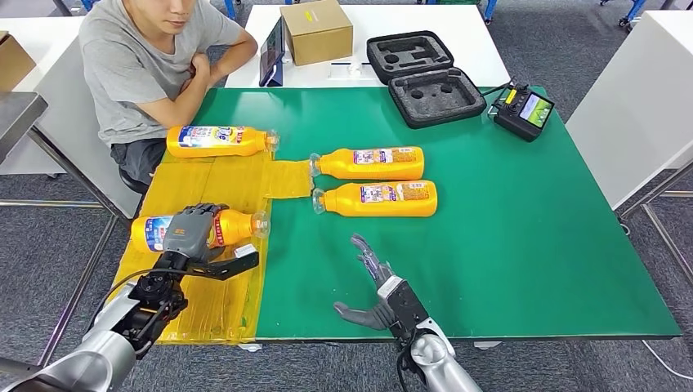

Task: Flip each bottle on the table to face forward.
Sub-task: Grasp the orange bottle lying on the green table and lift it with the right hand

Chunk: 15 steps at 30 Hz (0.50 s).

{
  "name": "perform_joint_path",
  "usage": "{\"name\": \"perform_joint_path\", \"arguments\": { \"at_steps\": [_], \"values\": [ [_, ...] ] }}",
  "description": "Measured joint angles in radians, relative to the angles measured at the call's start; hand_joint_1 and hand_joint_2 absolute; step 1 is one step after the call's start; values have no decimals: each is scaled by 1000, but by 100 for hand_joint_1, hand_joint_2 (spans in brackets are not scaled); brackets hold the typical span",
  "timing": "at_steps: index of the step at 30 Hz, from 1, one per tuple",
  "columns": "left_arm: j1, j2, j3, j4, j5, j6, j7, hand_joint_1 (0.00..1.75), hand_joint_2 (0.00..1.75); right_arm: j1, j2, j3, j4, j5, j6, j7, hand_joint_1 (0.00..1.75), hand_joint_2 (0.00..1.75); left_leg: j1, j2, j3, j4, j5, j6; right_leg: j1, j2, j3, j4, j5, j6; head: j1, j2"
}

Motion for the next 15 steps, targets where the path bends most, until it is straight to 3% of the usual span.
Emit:
{"name": "perform_joint_path", "arguments": {
  "at_steps": [2,4,5,8,9,12,15],
  "values": [
    [-1,-4,0,3,10,2,-3,170,175,0,0,0,2,0,0,0,0,175,0,0,0,0,0,0,0,0,0,0,0,0,0,0],
    [-1,-5,1,5,27,4,-11,150,175,-1,0,0,4,0,0,0,0,175,0,0,0,0,0,0,0,0,0,0,0,0,0,0],
    [-1,-5,2,5,37,4,-17,127,175,-2,0,0,6,0,0,0,0,175,0,0,0,0,0,0,0,0,0,0,0,0,0,0],
    [-1,-8,8,5,66,-1,-33,34,175,-4,0,0,10,0,-1,0,0,175,0,-1,0,0,0,0,0,-1,1,0,0,0,0,0],
    [-1,-9,10,5,74,-4,-38,14,175,-5,0,0,12,-1,-1,0,0,175,0,-1,1,0,0,0,0,-1,1,0,0,0,0,0],
    [1,-12,17,2,88,-20,-49,0,175,-8,0,0,16,-2,-1,0,0,175,0,-1,1,0,0,0,0,-1,1,0,0,0,0,0],
    [10,-19,22,0,93,-33,-52,0,175,-9,0,0,21,-5,-1,0,0,175,0,-1,1,0,0,0,0,-1,1,0,0,0,0,0]
  ]
}}
